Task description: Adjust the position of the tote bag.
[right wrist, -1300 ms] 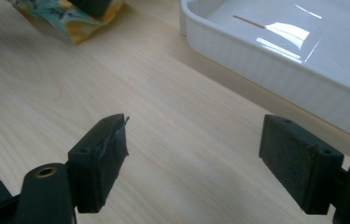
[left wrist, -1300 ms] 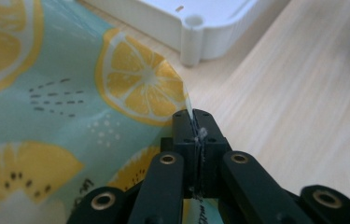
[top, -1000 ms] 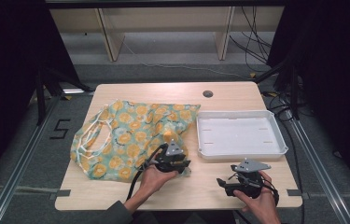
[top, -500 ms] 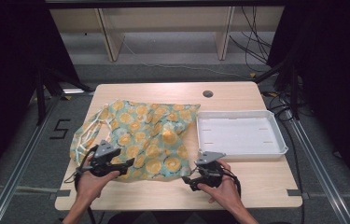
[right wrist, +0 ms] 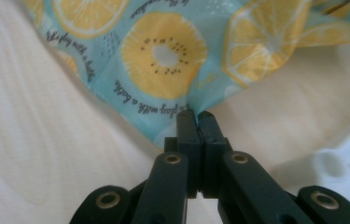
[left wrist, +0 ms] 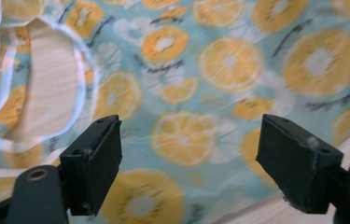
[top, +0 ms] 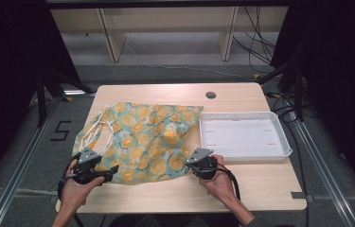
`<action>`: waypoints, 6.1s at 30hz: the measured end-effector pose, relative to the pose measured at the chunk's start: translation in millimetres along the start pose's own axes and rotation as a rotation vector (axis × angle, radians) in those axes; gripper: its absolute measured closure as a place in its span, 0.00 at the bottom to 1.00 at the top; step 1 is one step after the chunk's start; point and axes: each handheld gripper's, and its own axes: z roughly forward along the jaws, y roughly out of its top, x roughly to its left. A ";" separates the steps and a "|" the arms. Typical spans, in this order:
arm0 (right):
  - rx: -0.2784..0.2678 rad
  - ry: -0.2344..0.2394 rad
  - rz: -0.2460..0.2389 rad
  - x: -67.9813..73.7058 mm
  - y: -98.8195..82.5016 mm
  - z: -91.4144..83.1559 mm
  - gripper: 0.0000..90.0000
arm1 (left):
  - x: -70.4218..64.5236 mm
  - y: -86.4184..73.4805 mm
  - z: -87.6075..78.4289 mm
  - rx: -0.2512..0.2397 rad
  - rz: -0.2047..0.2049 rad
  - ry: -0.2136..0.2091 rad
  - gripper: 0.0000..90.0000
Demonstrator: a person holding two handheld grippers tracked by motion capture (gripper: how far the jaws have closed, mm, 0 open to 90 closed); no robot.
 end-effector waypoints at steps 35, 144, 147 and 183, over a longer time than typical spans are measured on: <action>-0.011 -0.176 0.047 -75.3 35.2 3.3 0.75 | -125.7 -7.9 40.0 0.131 0.349 -0.404 1.00; 0.031 0.372 -0.095 41.1 -66.5 -80.5 0.26 | -54.1 -4.8 -27.0 -0.004 0.076 -0.244 0.41; 0.050 0.378 -0.132 41.9 -68.6 -74.6 0.30 | -53.6 -4.9 -25.3 0.003 0.083 -0.248 0.40; -0.280 0.407 -0.042 -23.9 -7.6 -99.3 1.00 | -83.8 -1.0 -45.7 -0.006 0.250 -0.407 0.36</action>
